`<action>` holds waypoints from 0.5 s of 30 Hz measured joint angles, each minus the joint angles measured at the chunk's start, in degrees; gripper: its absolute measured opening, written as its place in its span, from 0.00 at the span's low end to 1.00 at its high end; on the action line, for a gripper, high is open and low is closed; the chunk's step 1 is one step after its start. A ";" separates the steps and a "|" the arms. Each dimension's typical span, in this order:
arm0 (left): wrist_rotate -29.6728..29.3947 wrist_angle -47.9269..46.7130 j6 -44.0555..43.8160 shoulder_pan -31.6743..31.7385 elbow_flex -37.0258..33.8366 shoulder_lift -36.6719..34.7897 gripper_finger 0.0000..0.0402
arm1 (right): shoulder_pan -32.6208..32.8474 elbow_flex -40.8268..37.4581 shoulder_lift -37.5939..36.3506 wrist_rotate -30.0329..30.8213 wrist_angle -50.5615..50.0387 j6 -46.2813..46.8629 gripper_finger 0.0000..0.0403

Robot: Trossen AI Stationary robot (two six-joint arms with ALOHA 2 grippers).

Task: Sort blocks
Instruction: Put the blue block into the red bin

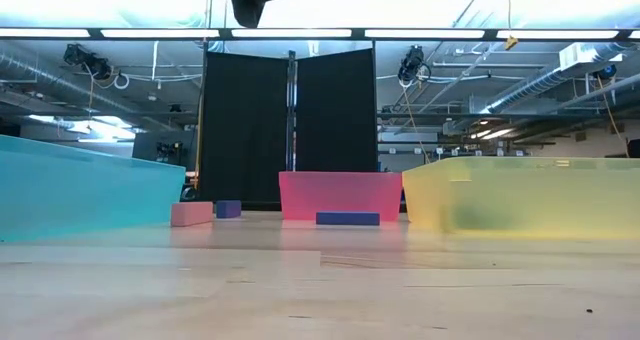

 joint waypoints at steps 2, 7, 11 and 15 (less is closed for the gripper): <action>0.02 -2.21 0.48 -0.26 0.00 -0.47 0.48 | 0.31 0.00 -0.40 0.01 -0.25 -2.18 0.51; -0.96 -10.60 -4.10 -1.01 -0.60 -1.91 0.48 | 2.93 -0.07 -2.30 4.35 0.07 -10.05 0.49; -2.84 -20.36 -13.13 -1.02 -0.80 -1.92 0.48 | 5.27 -2.01 -4.46 13.28 0.11 -15.15 0.48; -6.46 -30.30 -23.01 -0.25 -0.74 -1.90 0.48 | 7.16 -5.12 -6.65 18.25 0.70 -15.93 0.47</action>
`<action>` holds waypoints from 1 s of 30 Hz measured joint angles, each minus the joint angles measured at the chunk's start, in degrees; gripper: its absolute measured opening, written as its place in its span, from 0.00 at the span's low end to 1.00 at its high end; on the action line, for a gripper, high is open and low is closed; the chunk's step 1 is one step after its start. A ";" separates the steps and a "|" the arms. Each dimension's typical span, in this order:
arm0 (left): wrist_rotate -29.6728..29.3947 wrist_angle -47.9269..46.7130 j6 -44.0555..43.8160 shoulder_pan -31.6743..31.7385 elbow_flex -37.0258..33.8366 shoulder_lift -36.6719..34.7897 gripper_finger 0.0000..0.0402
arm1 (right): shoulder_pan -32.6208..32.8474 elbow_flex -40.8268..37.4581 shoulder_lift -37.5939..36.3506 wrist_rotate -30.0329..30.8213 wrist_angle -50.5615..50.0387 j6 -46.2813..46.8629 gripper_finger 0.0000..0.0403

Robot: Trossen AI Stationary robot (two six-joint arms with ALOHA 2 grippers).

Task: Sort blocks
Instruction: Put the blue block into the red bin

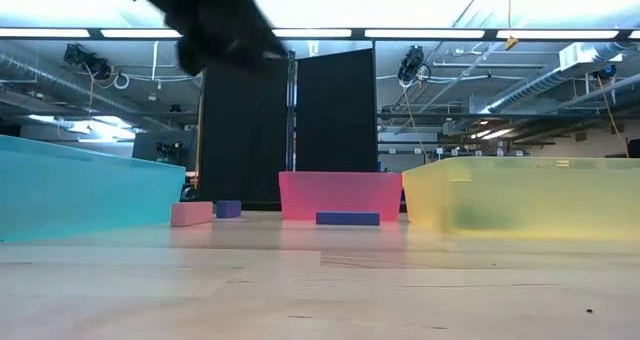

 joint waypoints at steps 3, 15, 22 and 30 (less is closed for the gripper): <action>-0.57 -6.53 -6.46 1.27 0.00 0.01 0.48 | 0.56 -2.13 -1.50 2.01 0.84 2.28 0.46; 1.16 -12.12 -12.85 3.51 0.11 0.00 0.48 | -0.56 -3.27 -1.36 1.02 0.73 8.75 0.47; 1.96 -17.45 -18.26 4.36 0.11 1.05 0.48 | -1.55 -3.27 -1.36 0.93 -0.17 8.79 0.47; 2.77 -5.07 -9.99 4.88 0.11 3.78 0.48 | -2.46 -3.25 -1.36 -2.65 -0.32 12.08 0.47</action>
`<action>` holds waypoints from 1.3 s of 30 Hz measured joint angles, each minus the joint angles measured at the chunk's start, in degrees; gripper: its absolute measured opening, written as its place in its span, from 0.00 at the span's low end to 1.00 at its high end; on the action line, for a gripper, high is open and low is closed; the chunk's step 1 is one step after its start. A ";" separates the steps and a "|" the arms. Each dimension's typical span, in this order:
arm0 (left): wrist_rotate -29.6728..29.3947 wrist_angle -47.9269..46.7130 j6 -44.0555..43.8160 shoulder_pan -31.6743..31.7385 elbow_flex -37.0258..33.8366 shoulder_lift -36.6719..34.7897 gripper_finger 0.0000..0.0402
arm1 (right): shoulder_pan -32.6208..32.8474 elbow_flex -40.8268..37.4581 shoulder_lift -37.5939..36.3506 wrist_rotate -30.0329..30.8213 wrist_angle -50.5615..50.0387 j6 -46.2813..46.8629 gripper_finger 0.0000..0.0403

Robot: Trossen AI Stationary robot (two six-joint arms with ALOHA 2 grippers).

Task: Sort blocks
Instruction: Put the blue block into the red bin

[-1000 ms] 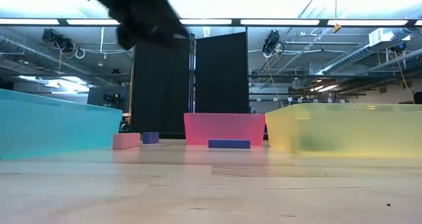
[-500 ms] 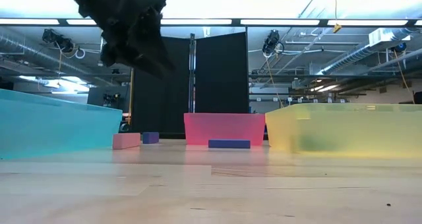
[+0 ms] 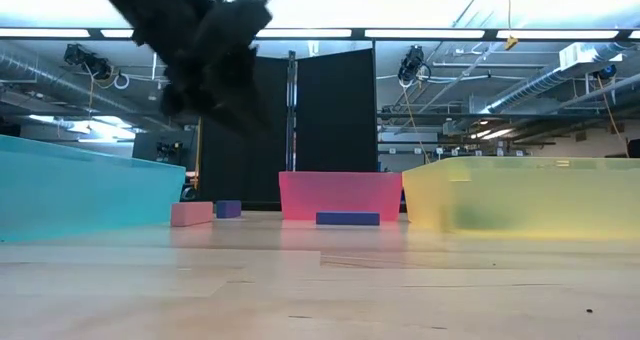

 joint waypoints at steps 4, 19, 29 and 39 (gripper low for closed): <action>0.15 8.55 6.10 -0.02 0.02 0.00 0.48 | 0.00 0.00 0.00 0.02 0.02 1.01 0.48; 0.17 21.05 16.21 -0.44 0.02 0.00 0.48 | 0.25 0.00 0.00 0.02 0.04 1.01 0.48; 1.03 4.61 3.33 0.95 0.02 0.00 0.48 | 0.04 0.00 0.02 0.02 0.05 1.01 0.48; 0.87 -5.65 -3.66 1.92 0.02 0.00 0.48 | 0.04 0.00 0.02 0.02 0.04 1.01 0.47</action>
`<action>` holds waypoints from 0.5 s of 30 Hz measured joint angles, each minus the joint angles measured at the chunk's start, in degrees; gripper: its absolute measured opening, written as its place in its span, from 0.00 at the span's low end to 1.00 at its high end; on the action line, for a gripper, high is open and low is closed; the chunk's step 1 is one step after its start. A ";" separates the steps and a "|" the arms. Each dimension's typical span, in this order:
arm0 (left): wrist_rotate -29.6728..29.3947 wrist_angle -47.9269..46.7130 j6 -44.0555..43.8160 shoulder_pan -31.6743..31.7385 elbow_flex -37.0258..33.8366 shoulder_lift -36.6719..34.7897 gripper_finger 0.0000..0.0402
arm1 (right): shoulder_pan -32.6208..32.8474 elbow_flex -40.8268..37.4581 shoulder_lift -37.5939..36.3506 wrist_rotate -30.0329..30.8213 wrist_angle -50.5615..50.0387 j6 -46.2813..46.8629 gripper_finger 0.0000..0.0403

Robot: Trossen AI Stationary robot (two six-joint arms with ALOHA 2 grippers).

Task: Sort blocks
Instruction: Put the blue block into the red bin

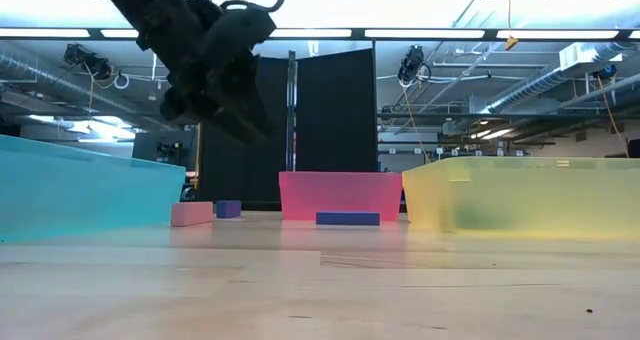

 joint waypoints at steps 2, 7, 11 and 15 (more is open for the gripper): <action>0.46 -2.18 -1.58 0.09 0.00 0.00 0.48 | 0.00 0.00 0.00 0.00 0.00 0.00 0.47; 2.46 -5.89 -4.61 0.04 0.00 0.27 0.48 | 0.13 0.00 0.00 -0.01 0.00 0.00 0.48; 3.22 -5.87 -4.57 0.11 0.00 1.52 0.48 | 0.13 0.00 0.00 0.00 0.00 0.00 0.48; 3.65 -5.08 -0.38 2.66 0.00 2.02 0.48 | 0.11 0.00 0.00 0.00 0.00 0.00 0.48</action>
